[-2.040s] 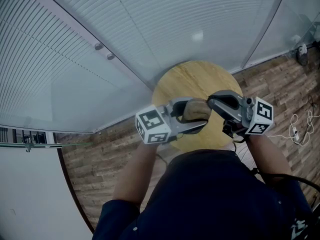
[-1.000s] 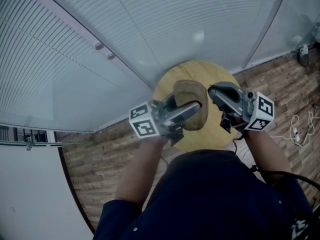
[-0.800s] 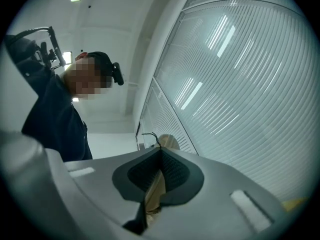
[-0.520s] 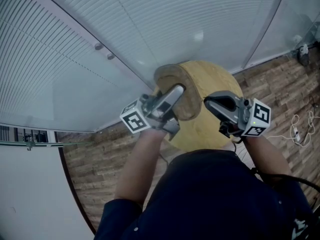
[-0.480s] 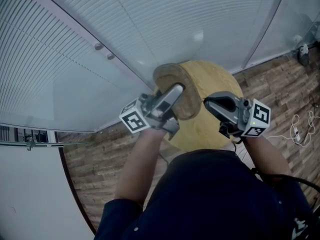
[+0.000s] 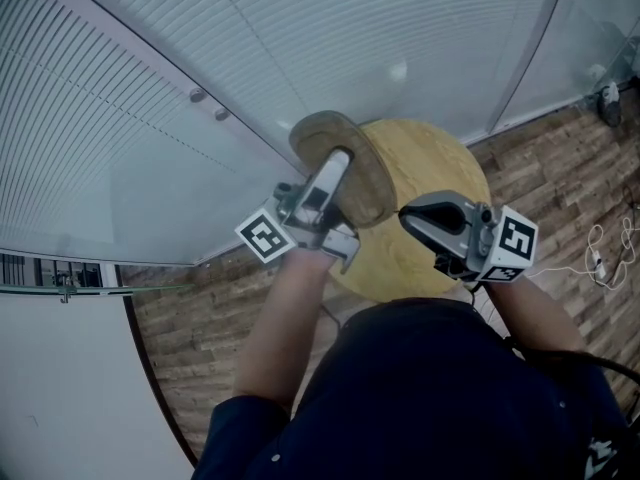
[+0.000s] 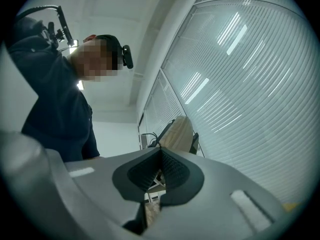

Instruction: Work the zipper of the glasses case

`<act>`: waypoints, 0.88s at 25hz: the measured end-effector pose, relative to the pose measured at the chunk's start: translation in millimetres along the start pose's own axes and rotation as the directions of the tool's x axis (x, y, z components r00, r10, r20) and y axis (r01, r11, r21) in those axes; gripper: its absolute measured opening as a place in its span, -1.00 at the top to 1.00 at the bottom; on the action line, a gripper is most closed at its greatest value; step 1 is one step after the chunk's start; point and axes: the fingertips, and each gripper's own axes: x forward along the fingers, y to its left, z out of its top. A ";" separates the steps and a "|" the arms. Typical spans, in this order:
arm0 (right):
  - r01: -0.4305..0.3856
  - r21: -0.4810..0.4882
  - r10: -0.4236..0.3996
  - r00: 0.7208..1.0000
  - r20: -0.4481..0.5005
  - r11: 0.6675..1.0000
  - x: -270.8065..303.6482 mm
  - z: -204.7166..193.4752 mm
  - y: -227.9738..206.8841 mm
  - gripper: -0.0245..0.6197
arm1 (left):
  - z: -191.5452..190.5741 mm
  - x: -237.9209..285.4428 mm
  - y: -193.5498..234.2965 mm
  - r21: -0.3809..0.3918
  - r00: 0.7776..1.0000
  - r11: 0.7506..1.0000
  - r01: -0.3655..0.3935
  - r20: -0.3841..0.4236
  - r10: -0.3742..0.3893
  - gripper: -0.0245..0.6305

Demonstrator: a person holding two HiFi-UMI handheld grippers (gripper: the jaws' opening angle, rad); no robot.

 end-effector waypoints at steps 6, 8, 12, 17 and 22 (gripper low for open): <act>-0.003 -0.047 0.002 0.999 -0.034 0.999 9.2 -8.4 5.9 0.90 | 6.6 4.3 1.7 -0.040 0.998 0.999 0.003 0.059 -0.001 0.01; -0.005 -0.056 0.003 0.999 -0.044 0.998 8.0 -8.9 2.0 0.90 | 5.5 11.3 7.2 -0.062 0.998 0.998 0.001 0.071 0.003 0.01; -0.010 -0.073 0.005 0.998 -0.064 0.997 11.9 -15.3 -4.1 0.90 | 6.0 17.9 17.7 -0.098 0.995 0.995 -0.017 0.095 0.026 0.01; -0.001 -0.093 -0.004 0.998 -0.056 0.996 18.9 -22.2 -3.6 0.90 | 10.3 9.1 25.0 -0.149 0.983 0.988 -0.026 0.173 0.052 0.02; 0.022 -0.097 -0.026 0.999 -0.041 0.995 21.5 -23.1 -4.2 0.90 | 12.7 7.5 25.6 -0.137 0.979 0.990 -0.038 0.192 0.064 0.02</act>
